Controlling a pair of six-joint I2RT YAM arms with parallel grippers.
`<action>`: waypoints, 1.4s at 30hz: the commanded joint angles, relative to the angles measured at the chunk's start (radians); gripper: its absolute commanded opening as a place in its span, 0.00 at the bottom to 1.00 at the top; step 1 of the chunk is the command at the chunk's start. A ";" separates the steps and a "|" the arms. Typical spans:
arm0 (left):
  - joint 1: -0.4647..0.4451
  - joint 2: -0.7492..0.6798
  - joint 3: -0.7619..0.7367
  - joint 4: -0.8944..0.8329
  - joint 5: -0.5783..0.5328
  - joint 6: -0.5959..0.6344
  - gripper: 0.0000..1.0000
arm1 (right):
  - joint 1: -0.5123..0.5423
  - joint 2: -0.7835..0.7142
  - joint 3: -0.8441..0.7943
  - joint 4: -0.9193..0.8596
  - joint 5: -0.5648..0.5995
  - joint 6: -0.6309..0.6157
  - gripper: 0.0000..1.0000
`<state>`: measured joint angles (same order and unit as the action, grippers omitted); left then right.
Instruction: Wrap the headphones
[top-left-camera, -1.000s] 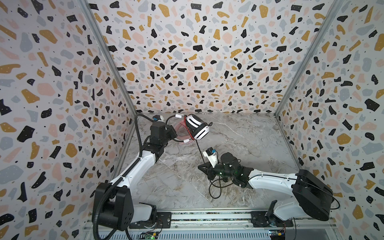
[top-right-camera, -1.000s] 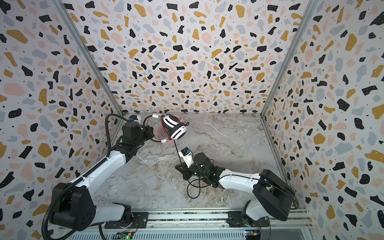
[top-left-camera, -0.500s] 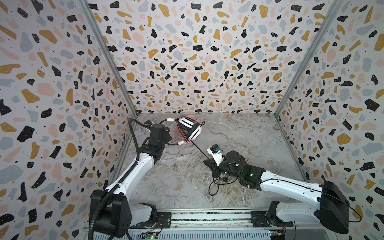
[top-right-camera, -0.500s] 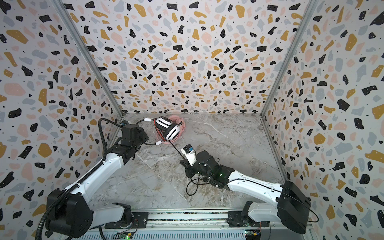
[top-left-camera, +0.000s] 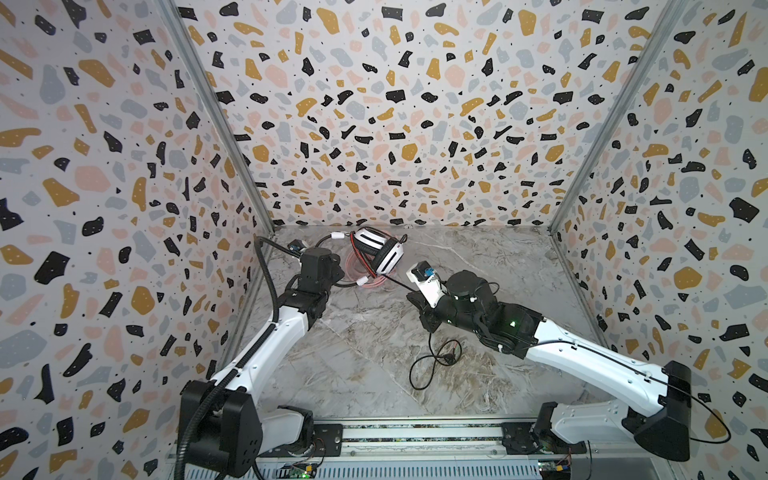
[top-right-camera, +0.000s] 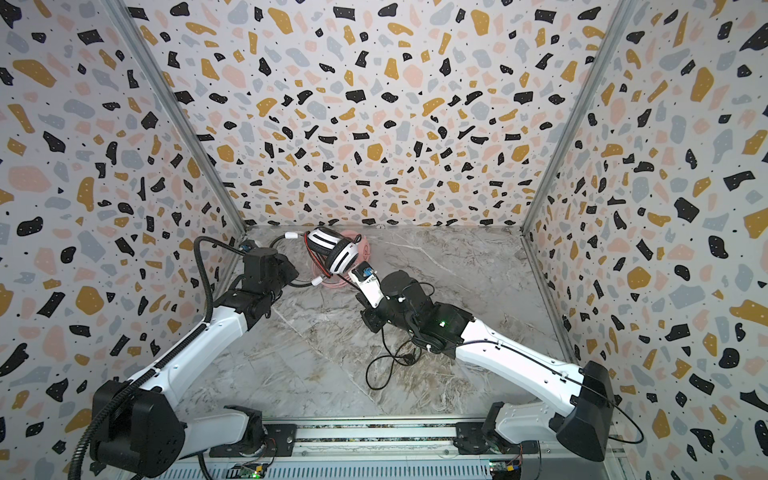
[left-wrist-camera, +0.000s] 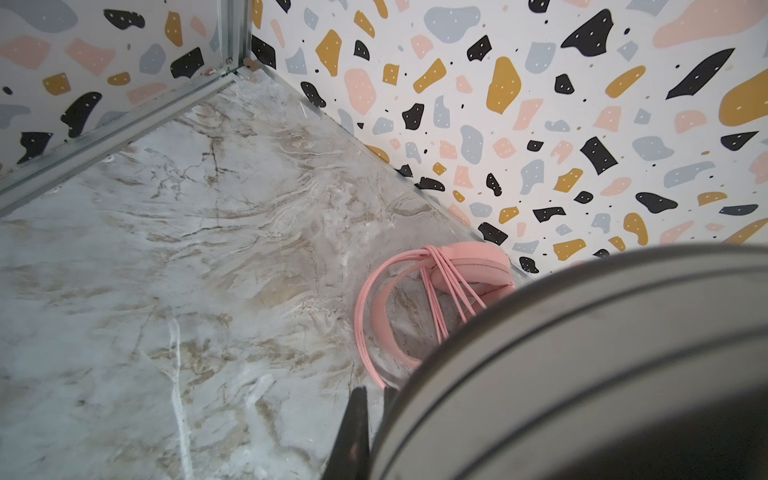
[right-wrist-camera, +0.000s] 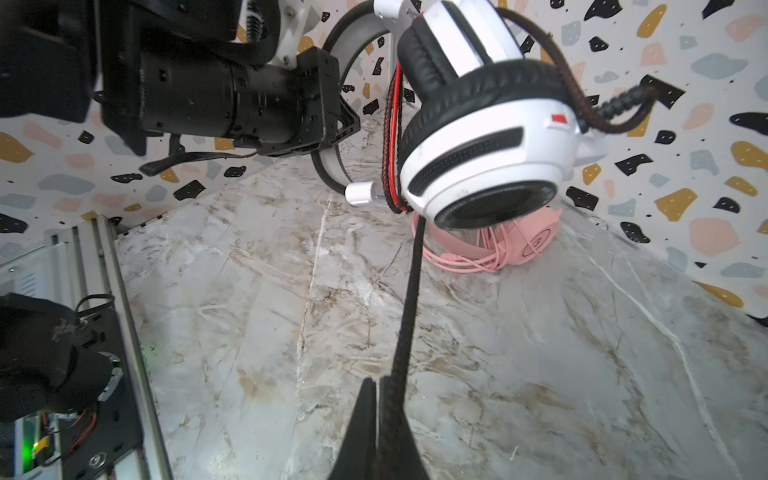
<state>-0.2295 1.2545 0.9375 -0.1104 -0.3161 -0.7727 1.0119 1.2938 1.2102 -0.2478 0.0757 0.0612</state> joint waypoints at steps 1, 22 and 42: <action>-0.028 -0.042 0.010 0.130 -0.194 0.018 0.00 | 0.013 -0.017 0.098 -0.093 0.107 -0.089 0.07; -0.444 0.140 0.237 -0.064 -0.177 0.667 0.00 | -0.062 0.094 0.377 -0.093 0.370 -0.333 0.09; -0.460 -0.066 0.130 0.009 0.152 0.816 0.00 | -0.454 0.084 0.308 -0.149 0.223 -0.176 0.19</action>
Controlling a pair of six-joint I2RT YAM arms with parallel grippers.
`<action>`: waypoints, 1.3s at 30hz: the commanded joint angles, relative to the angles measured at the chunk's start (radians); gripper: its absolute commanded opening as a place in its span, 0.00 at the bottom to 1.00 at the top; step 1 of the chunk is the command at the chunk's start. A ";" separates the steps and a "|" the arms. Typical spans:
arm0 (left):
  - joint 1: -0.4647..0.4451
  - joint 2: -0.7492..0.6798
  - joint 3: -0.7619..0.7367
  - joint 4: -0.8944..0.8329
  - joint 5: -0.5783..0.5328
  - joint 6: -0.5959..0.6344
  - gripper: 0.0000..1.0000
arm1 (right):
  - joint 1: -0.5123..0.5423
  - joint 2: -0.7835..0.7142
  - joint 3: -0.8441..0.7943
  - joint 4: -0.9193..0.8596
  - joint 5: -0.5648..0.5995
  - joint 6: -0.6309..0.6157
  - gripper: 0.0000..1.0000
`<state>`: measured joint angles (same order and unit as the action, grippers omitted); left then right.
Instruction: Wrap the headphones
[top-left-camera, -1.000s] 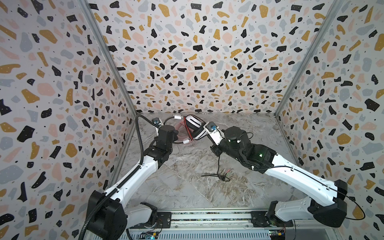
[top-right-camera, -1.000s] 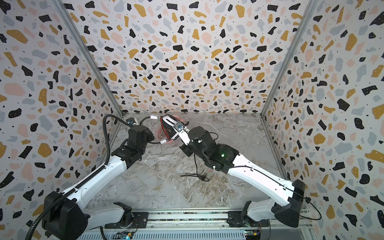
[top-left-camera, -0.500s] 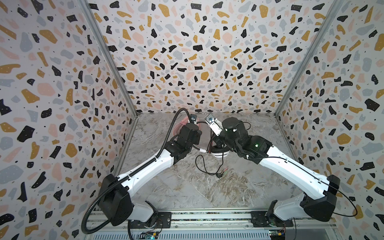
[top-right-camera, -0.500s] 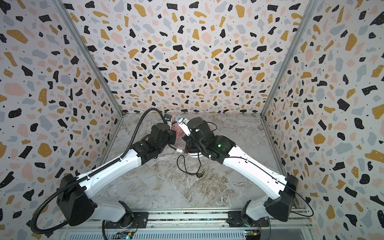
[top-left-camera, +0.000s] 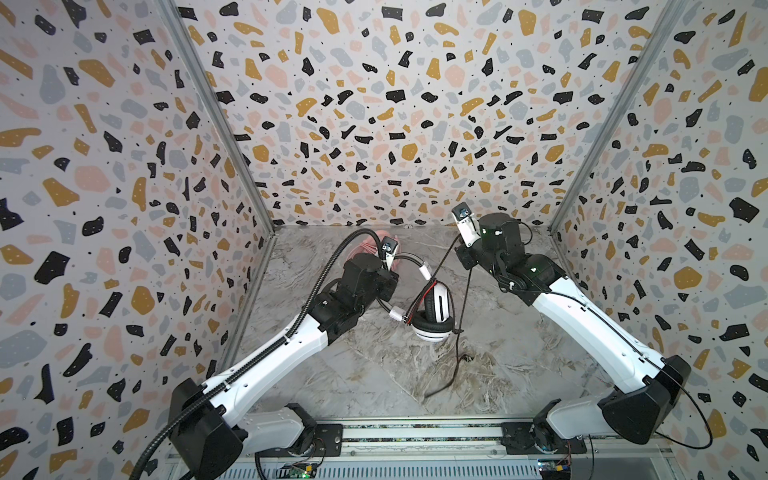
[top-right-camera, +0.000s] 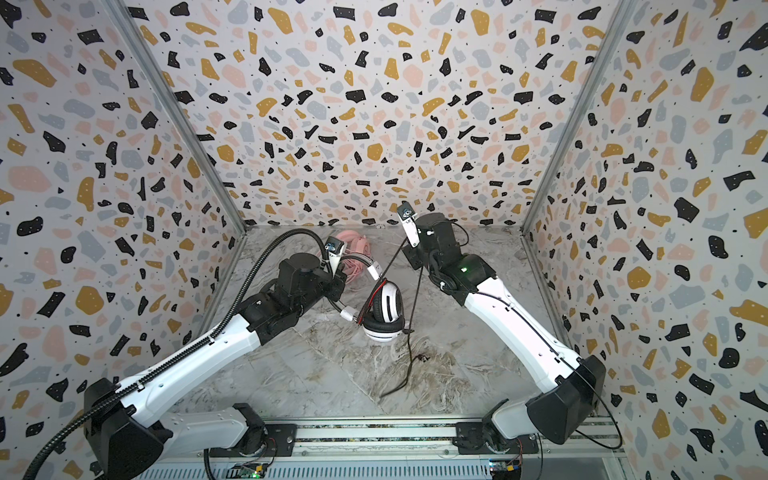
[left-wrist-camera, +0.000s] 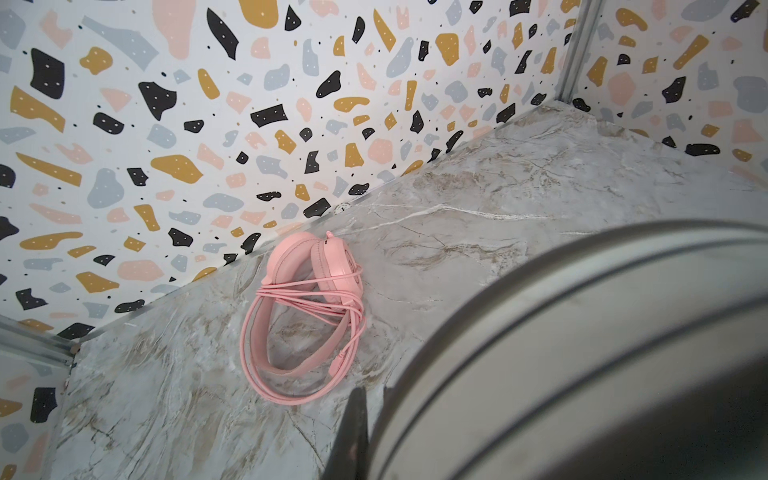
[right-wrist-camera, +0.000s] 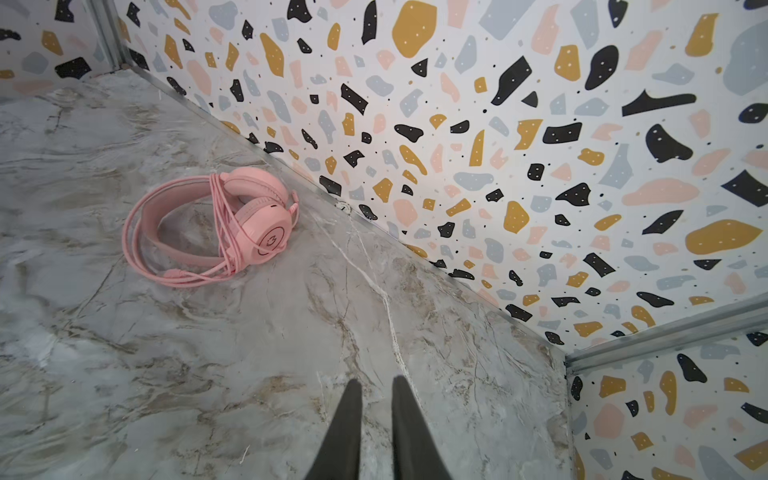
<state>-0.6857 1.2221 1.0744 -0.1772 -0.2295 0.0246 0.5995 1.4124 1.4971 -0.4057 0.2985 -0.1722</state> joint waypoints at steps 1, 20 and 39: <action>-0.003 -0.040 -0.012 0.079 0.063 0.020 0.00 | -0.054 -0.025 0.034 -0.019 0.001 0.070 0.21; 0.103 -0.155 -0.106 0.278 0.411 -0.077 0.00 | -0.147 0.091 -0.250 0.321 -0.395 0.234 0.22; 0.221 -0.108 -0.042 0.290 0.560 -0.196 0.00 | -0.278 0.017 -0.830 0.809 -0.724 0.379 0.66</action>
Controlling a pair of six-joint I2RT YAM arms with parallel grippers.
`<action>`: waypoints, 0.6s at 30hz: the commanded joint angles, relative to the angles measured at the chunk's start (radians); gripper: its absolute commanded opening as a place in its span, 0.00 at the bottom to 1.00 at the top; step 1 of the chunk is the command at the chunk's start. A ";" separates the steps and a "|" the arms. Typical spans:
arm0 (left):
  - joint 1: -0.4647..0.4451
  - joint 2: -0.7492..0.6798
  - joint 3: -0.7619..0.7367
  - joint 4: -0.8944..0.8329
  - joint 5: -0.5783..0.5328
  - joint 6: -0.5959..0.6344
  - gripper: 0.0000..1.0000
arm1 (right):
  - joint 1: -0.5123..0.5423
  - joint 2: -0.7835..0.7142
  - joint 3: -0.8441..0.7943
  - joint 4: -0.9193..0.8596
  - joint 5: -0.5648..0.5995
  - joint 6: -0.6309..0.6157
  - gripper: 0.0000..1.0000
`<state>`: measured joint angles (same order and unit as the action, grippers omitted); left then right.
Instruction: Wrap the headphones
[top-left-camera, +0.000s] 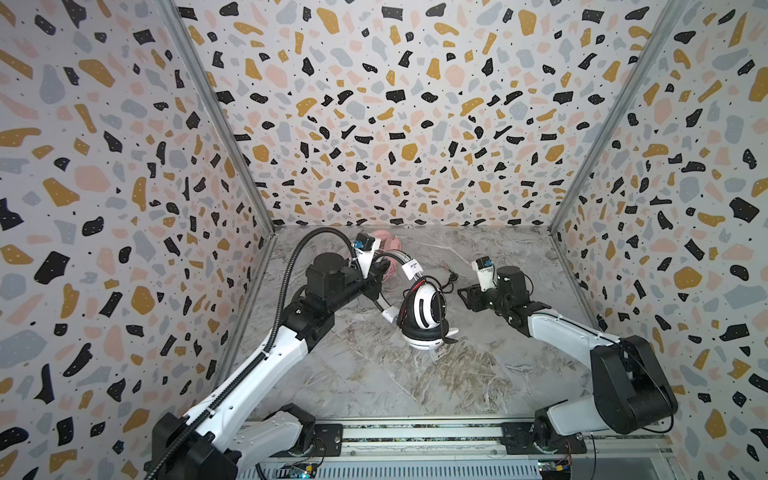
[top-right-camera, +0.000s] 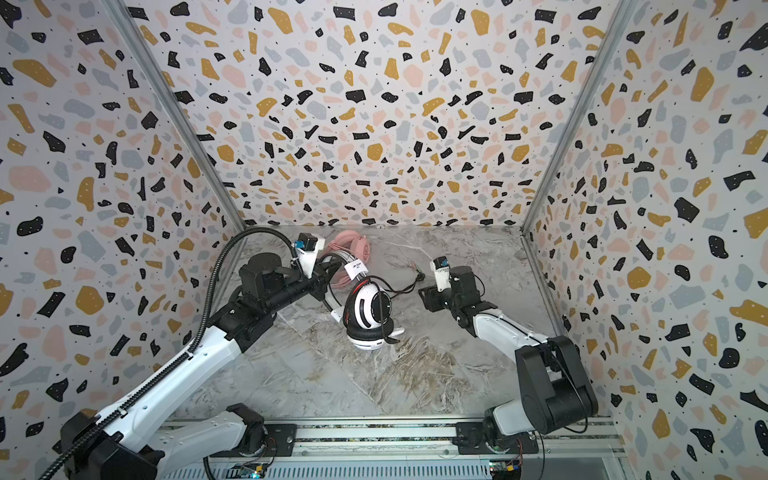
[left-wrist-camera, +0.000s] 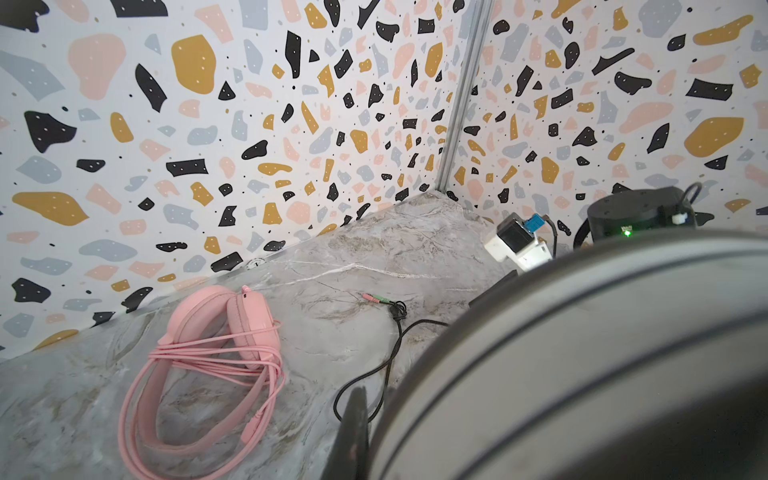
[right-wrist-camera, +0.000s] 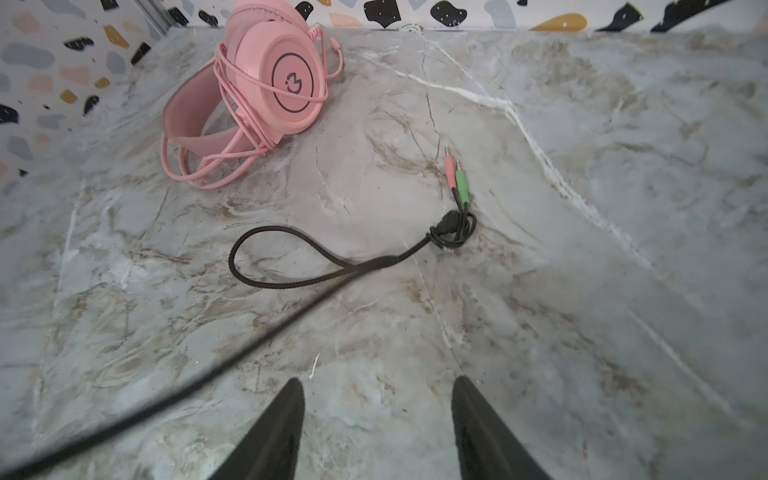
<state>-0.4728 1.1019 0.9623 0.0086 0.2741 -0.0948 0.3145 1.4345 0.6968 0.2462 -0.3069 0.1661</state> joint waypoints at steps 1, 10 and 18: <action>0.008 0.022 0.084 0.093 0.071 -0.076 0.00 | 0.008 0.009 -0.036 0.180 -0.129 0.050 0.71; 0.008 0.019 0.154 0.047 0.087 -0.118 0.00 | 0.009 0.162 -0.013 0.513 -0.221 0.164 0.99; 0.008 0.014 0.236 0.013 0.161 -0.239 0.00 | 0.056 0.421 0.212 0.618 -0.228 0.294 0.99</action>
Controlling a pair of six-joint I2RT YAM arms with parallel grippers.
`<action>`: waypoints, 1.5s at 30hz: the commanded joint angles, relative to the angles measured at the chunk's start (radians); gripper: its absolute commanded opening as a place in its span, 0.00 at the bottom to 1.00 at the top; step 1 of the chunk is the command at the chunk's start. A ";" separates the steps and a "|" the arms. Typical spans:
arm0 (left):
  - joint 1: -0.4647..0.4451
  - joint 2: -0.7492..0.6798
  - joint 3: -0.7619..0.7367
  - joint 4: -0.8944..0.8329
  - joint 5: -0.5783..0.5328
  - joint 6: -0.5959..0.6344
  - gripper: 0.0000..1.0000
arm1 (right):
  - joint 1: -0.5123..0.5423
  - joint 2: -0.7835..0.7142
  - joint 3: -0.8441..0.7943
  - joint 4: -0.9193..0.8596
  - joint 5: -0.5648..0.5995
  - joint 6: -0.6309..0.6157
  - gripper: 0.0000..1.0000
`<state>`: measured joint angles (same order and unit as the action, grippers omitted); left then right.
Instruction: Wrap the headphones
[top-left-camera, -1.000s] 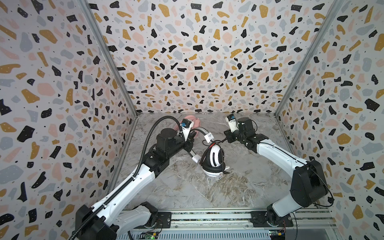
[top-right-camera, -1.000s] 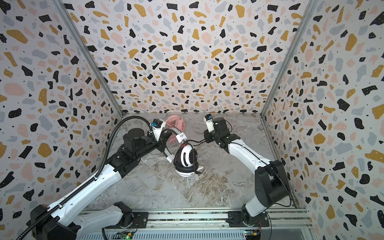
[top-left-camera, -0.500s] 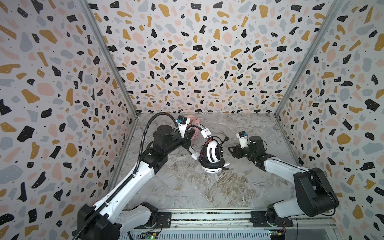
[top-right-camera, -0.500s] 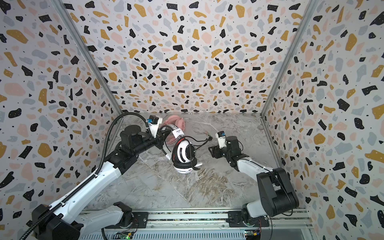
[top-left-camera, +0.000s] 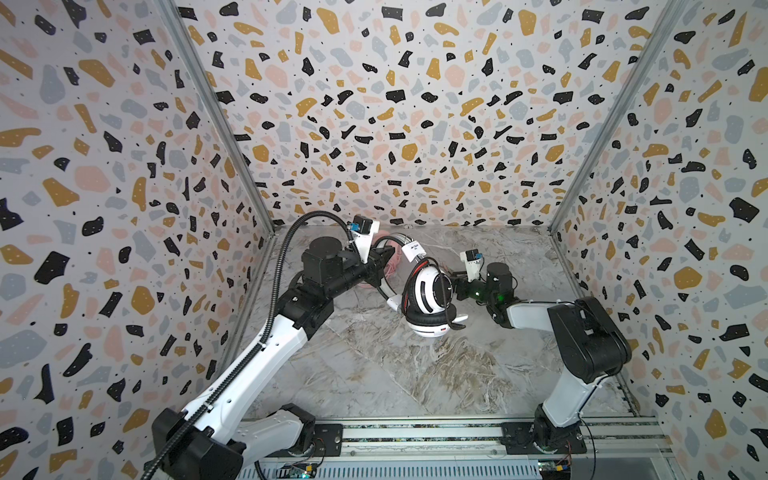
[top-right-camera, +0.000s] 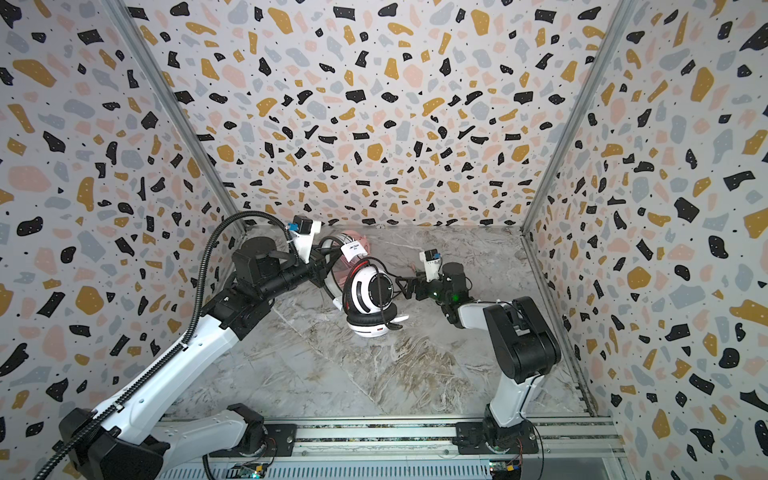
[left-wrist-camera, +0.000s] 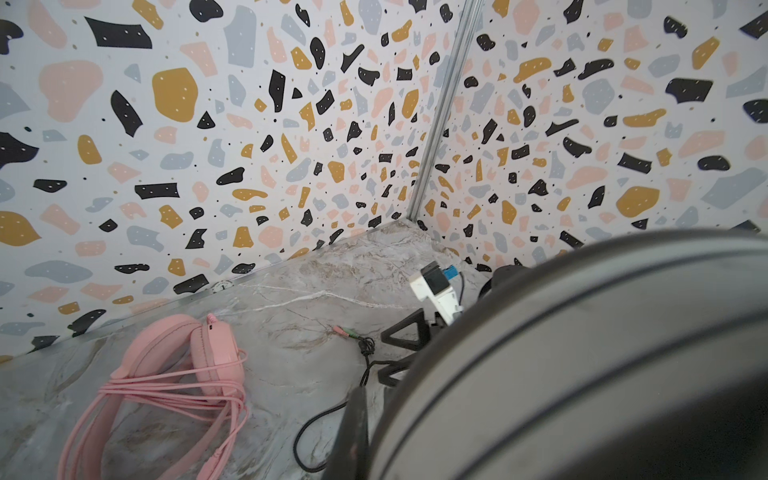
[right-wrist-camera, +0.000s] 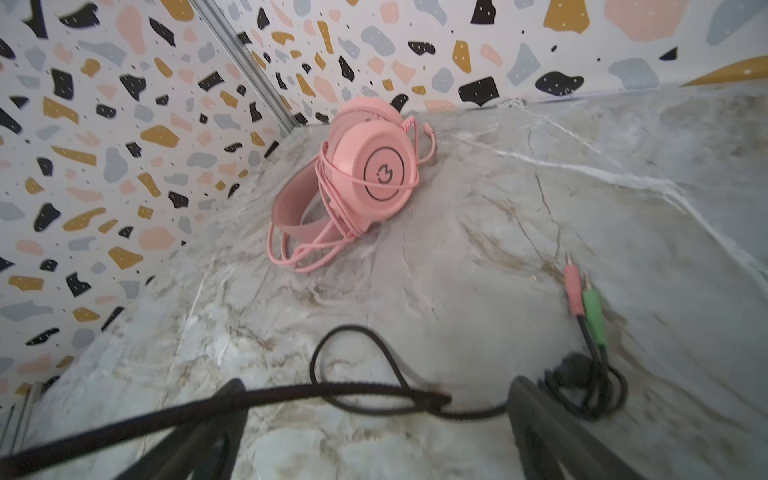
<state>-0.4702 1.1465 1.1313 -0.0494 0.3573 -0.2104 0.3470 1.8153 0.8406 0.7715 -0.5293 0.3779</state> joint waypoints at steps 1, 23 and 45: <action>0.005 -0.032 0.079 0.082 0.098 -0.146 0.00 | 0.029 0.067 0.088 0.123 -0.019 0.109 0.99; 0.013 0.056 0.293 0.026 0.064 -0.388 0.00 | 0.144 0.022 0.085 0.212 0.046 0.225 0.05; 0.115 0.035 0.281 0.097 -0.431 -0.575 0.00 | 0.415 -0.371 -0.255 -0.210 0.506 -0.133 0.07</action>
<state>-0.3622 1.2312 1.3899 -0.0975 0.0494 -0.7216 0.7460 1.5272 0.6052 0.6254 -0.1398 0.3080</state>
